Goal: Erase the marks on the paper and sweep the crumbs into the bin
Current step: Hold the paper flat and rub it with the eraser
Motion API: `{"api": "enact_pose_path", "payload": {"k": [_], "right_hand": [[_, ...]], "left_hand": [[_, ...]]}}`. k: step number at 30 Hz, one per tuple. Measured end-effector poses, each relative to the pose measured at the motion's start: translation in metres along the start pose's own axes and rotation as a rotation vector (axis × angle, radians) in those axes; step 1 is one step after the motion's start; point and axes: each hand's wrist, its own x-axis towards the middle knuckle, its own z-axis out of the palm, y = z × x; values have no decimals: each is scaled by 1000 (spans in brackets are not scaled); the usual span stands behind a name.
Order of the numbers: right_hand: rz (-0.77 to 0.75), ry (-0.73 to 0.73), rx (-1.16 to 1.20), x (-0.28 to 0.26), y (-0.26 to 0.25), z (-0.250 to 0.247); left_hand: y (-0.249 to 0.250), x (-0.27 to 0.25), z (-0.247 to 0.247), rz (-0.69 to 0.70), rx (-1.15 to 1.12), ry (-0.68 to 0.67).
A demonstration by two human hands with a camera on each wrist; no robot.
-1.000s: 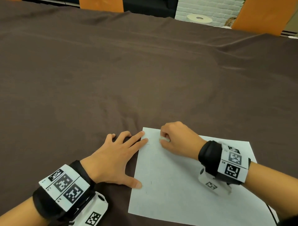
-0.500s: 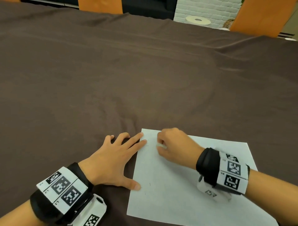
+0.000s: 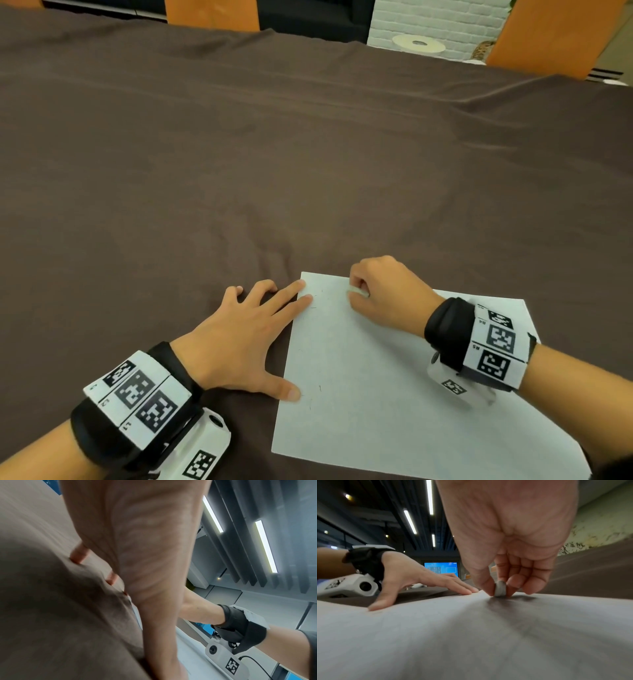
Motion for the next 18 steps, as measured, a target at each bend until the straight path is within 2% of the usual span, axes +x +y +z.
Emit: {"api": "enact_pose_path", "payload": {"k": [5, 10, 15, 18], "right_hand": [[-110, -85, -66, -16, -23, 13], [6, 0, -77, -1, 1, -2], [-121, -68, -56, -15, -22, 15], [-54, -15, -20, -7, -7, 6]], "left_hand": [[1, 2, -3, -1, 36, -26], [2, 2, -4, 6, 39, -58], [3, 2, -7, 10, 49, -62], [4, 3, -9, 13, 49, -78]]}}
